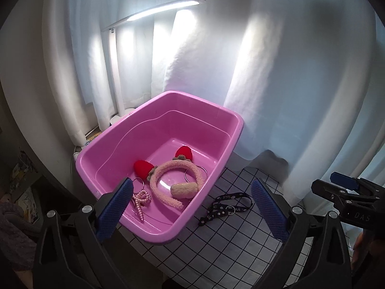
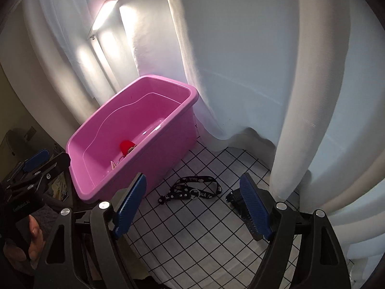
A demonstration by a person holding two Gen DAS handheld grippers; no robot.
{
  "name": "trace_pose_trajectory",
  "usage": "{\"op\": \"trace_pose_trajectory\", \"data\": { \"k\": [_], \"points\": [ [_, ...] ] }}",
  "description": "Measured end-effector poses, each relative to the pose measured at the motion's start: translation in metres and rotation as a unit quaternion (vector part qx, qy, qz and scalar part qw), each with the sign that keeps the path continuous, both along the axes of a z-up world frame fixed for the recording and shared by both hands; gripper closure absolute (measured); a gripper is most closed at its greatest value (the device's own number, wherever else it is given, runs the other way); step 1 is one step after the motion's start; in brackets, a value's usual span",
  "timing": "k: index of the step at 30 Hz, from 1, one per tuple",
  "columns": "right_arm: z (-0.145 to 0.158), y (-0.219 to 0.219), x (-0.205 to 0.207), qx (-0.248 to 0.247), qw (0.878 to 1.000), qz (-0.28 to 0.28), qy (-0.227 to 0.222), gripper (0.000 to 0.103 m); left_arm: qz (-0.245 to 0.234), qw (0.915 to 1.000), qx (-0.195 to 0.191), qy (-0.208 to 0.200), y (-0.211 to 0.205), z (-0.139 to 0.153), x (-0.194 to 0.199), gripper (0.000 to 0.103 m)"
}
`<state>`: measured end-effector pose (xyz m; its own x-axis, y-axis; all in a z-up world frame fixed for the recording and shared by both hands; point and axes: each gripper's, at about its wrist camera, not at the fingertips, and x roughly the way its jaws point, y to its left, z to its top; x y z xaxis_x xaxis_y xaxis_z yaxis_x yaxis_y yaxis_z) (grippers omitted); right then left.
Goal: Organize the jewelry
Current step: 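Withdraw both open tools from the tub toward the black watch and lanyard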
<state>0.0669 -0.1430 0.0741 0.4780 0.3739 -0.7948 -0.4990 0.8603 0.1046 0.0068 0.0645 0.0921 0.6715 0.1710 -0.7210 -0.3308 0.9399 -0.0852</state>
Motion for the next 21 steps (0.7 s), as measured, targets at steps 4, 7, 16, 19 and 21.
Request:
{"op": "trace_pose_trajectory", "data": {
  "k": [4, 7, 16, 19, 21],
  "points": [
    [-0.018, -0.056, -0.02, 0.004, 1.0, -0.031, -0.004, 0.026, -0.019, 0.9997, -0.017, -0.005, -0.028, -0.006, -0.013, 0.006],
    [-0.038, -0.092, -0.038, 0.005, 0.999, -0.045, 0.002, 0.026, -0.03, 0.9993, -0.021, -0.007, -0.05, -0.012, -0.024, 0.006],
    [-0.095, -0.165, -0.076, 0.018, 0.997, -0.071, 0.032, 0.026, -0.049, 0.9987, -0.004, 0.011, -0.107, -0.053, -0.051, 0.006],
    [-0.108, -0.17, -0.081, 0.022, 0.997, -0.064, 0.031, 0.026, -0.039, 0.9988, -0.003, 0.031, -0.114, -0.072, -0.06, 0.006],
    [-0.119, -0.172, -0.084, 0.023, 0.998, -0.057, 0.03, 0.026, -0.032, 0.9985, -0.002, 0.044, -0.117, -0.085, -0.064, 0.006]
  ]
}}
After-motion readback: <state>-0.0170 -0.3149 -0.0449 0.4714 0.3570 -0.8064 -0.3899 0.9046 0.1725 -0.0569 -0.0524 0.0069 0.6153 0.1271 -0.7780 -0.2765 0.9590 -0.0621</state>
